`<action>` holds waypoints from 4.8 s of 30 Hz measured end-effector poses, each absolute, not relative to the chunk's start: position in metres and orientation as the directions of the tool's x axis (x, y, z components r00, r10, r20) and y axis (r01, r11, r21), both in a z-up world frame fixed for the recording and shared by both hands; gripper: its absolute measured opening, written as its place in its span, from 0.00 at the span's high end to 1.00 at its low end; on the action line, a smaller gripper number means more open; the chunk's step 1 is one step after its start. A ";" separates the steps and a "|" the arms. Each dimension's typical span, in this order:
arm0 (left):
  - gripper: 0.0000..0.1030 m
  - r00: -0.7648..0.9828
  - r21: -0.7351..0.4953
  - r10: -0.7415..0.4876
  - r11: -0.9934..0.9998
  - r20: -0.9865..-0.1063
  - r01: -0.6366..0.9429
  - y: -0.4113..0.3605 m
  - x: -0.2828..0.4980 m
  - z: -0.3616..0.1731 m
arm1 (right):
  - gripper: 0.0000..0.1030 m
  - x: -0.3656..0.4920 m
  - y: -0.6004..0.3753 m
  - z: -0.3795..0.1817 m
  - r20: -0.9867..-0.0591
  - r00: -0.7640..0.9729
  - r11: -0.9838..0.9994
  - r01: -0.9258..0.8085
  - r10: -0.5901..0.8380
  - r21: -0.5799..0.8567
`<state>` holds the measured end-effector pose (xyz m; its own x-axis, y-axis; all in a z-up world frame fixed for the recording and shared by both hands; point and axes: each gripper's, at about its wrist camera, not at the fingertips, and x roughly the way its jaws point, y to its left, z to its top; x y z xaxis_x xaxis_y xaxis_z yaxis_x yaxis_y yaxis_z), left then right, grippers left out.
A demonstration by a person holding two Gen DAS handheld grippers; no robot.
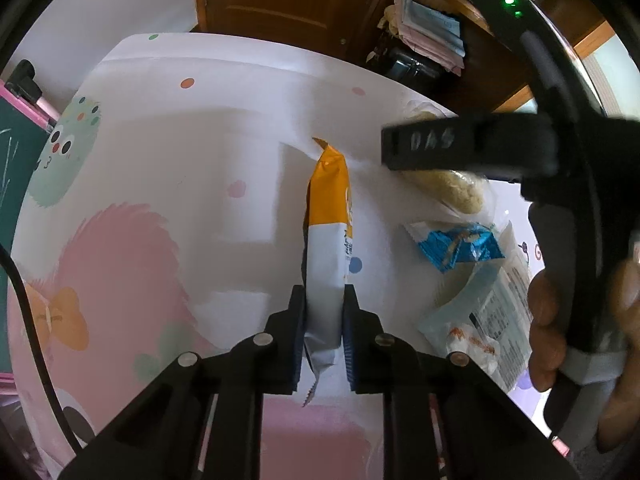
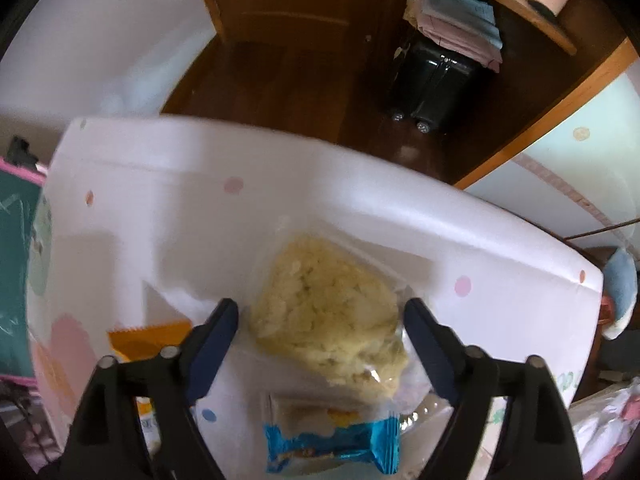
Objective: Organize snacks
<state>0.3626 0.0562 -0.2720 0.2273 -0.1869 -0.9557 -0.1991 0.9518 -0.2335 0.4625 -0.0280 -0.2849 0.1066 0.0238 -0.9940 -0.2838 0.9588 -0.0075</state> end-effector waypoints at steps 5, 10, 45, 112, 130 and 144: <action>0.86 0.237 -0.234 -0.191 0.957 -0.953 -0.172 0.063 0.351 -0.263 | 0.33 0.443 -0.026 -0.276 -0.991 0.134 0.954 -0.299 0.025 -0.016; 0.86 0.267 -0.249 -0.202 0.956 -0.942 -0.153 0.063 0.345 -0.244 | 0.33 0.424 -0.035 -0.250 -0.979 0.153 0.956 -0.280 0.136 0.089; 0.86 0.442 -0.140 -0.347 0.889 -0.827 0.436 0.024 0.048 -0.027 | 0.33 0.043 -0.156 -0.044 -0.873 0.410 0.964 -0.117 0.266 0.239; 0.29 0.401 -0.083 -0.210 0.947 -0.892 0.311 0.019 0.063 -0.069 | 0.21 0.017 -0.170 -0.073 -0.927 0.338 0.987 -0.032 0.160 0.159; 0.29 0.386 -0.078 -0.152 0.977 -0.910 0.200 0.004 0.163 -0.097 | 0.21 0.133 -0.210 -0.116 -0.934 0.246 0.955 0.081 0.257 0.284; 0.29 0.305 -0.084 -0.123 0.987 -0.944 0.138 -0.030 0.271 -0.161 | 0.20 0.228 -0.181 -0.212 -0.967 0.100 0.964 0.104 0.235 0.246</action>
<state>0.2714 -0.0299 -0.1613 0.3054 -0.1229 -0.9442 0.1377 0.9869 -0.0839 0.2280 -0.1813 -0.2117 0.0999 0.2355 -0.9667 0.1040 0.9638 0.2455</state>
